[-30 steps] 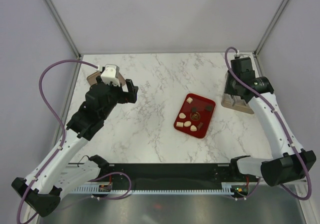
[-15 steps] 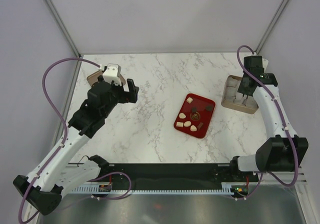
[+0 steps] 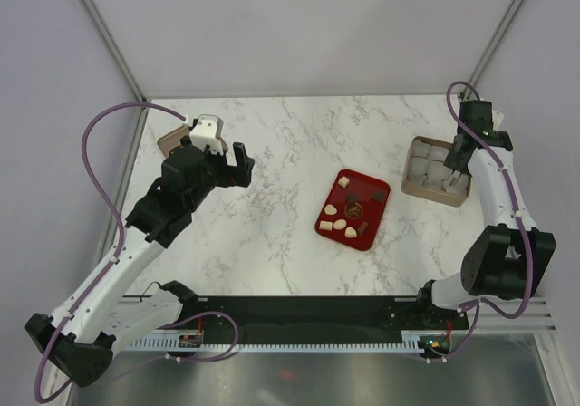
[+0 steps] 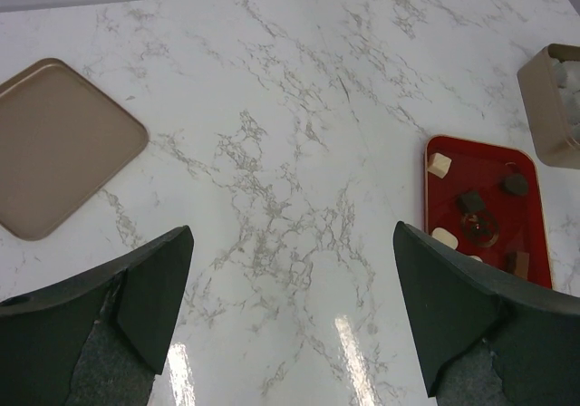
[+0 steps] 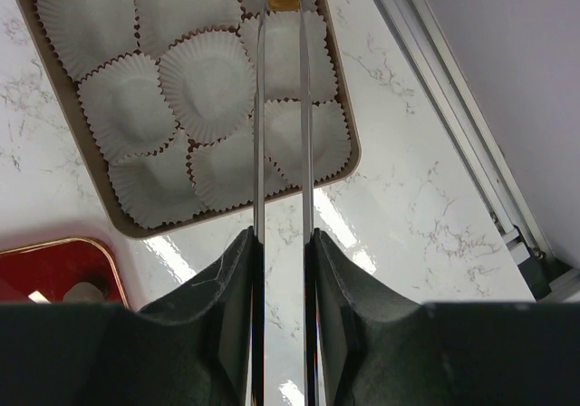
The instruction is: Pack the chocolate
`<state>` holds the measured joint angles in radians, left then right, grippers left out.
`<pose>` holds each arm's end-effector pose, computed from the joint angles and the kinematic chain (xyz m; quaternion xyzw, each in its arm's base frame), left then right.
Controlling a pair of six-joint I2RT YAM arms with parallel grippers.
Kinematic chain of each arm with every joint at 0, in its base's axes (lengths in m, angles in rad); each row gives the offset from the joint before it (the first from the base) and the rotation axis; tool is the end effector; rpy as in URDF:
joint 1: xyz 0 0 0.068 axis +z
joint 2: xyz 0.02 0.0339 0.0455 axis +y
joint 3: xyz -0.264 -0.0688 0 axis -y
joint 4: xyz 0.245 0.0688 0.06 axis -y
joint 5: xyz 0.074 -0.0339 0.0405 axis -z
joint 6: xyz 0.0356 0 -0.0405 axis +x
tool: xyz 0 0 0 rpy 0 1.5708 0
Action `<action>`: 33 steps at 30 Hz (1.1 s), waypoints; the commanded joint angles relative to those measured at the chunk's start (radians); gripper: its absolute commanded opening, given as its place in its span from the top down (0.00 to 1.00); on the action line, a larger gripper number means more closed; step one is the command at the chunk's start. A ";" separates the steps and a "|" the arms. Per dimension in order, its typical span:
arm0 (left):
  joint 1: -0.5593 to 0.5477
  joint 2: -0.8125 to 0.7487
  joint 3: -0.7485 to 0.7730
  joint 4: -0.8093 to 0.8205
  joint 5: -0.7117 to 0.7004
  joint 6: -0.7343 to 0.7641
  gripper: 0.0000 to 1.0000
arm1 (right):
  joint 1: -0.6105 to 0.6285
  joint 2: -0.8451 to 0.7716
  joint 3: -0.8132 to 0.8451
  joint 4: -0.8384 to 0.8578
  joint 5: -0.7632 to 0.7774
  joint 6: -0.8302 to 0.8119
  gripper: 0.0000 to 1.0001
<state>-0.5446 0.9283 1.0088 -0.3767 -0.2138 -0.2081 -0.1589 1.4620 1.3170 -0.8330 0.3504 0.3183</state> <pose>0.1795 -0.0999 0.3726 0.0712 0.7985 -0.1377 0.5817 0.2967 -0.0599 0.3108 0.2720 0.9030 -0.1433 0.3000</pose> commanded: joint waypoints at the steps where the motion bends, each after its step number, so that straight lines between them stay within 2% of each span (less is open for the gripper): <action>1: 0.006 -0.003 0.045 -0.002 0.014 -0.020 0.01 | -0.022 0.015 0.054 0.052 -0.016 0.008 0.73; 8: 0.006 -0.003 0.044 -0.004 0.010 -0.017 0.00 | -0.028 0.078 0.067 0.075 -0.034 0.027 0.73; 33: 0.006 -0.020 0.044 -0.001 0.016 -0.016 0.00 | -0.042 0.149 0.108 0.086 0.005 0.038 0.60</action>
<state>-0.5446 0.9276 1.0164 -0.3954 -0.2028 -0.2081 -0.1940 1.6108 1.3731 -0.7715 0.3233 0.3412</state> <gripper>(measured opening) 0.993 0.398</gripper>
